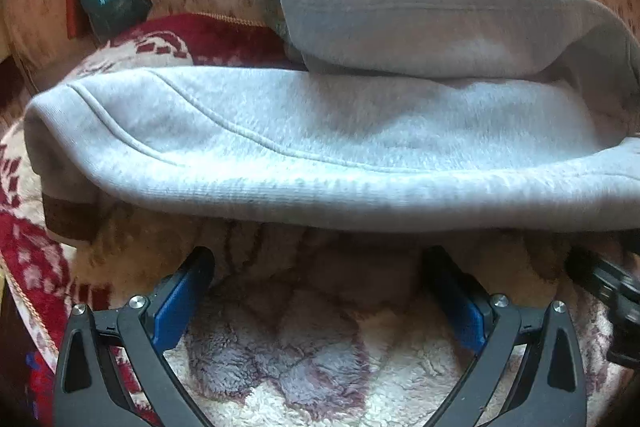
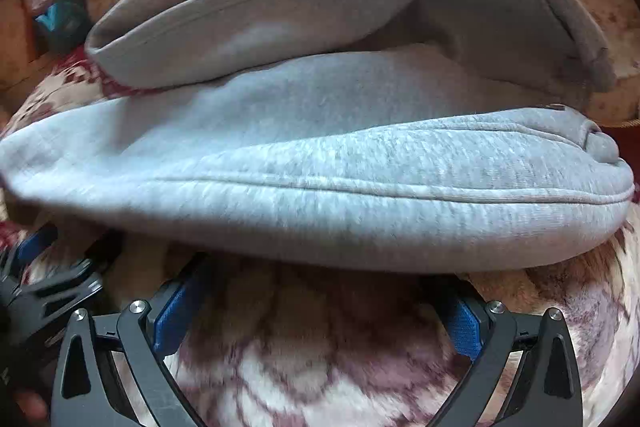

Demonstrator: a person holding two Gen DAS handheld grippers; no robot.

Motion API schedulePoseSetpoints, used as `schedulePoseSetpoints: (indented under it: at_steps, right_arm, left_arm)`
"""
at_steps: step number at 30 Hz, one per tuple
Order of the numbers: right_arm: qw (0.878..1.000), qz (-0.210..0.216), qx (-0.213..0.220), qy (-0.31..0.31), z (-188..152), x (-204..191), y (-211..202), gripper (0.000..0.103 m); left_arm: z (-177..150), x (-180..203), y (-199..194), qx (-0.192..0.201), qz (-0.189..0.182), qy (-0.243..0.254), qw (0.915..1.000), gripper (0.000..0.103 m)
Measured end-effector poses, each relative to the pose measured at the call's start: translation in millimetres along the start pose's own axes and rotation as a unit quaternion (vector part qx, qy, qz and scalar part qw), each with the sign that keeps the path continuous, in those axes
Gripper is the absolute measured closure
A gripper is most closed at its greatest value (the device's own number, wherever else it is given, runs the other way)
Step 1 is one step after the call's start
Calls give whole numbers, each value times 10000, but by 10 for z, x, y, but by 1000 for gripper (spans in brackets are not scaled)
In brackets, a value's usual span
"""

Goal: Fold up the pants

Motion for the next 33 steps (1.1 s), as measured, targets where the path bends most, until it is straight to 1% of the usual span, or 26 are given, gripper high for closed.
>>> schedulePoseSetpoints:
  at_steps: [1,3,5,7,8,10,11,12,15,17,20,22,25,29,33]
  right_arm:
    - [9999,158,-41,15,-3,15,-34,0]
    - [9988,458,-116,110,-19,103,-141,0]
    - [9980,619,-60,128,-46,206,-282,0]
    - [9975,683,161,71,-84,282,-402,0]
    - [9970,743,195,88,-92,358,-477,0]
    - [9976,638,251,72,-74,445,-520,0]
    - [9970,681,327,149,-75,499,-556,0]
    - [9967,719,244,288,-62,620,-610,0]
    - [9952,728,142,637,-9,939,-710,0]
    - [9945,701,223,742,-2,1066,-745,0]
    - [9923,648,289,1017,24,1343,-807,0]
    - [9893,717,289,1236,23,1522,-838,0]
    - [9859,788,245,1453,35,1732,-839,0]
    - [9811,820,268,1732,54,1974,-811,0]
    - [9760,902,197,1970,113,2116,-722,0]
  left_arm:
    - [0,-8,-8,2,-24,-18,10000,0]
    - [-7,-56,-42,-34,-218,-83,9997,0]
    - [5,-91,-121,-7,-319,-68,9995,0]
    - [19,-121,-241,199,-248,-114,9994,0]
    - [30,-141,-305,292,-232,-172,9992,0]
    - [29,-171,-399,374,-301,-315,9983,0]
    - [38,-184,-452,387,-362,-390,9978,0]
    - [46,-189,-476,391,-386,-428,9976,0]
    - [68,-159,-543,421,-457,-419,9972,0]
    - [99,-125,-567,417,-564,-388,9968,0]
    - [58,-40,-641,418,-730,-449,9954,0]
    - [85,16,-650,385,-885,-502,9941,0]
    - [118,203,-688,349,-1103,-505,9920,0]
    - [157,530,-672,205,-1417,-480,9885,0]
    - [198,815,-607,50,-1655,-506,9849,0]
Point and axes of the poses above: each gripper's, at about its wrist camera, not at the fingertips, and y roughly the way its jaws point, x to its right, z to its top, the point moved 2 cm from there along y, roughly the way its jaws point, and after that the axes turned 8 degrees about y, right-handed, at the moved point
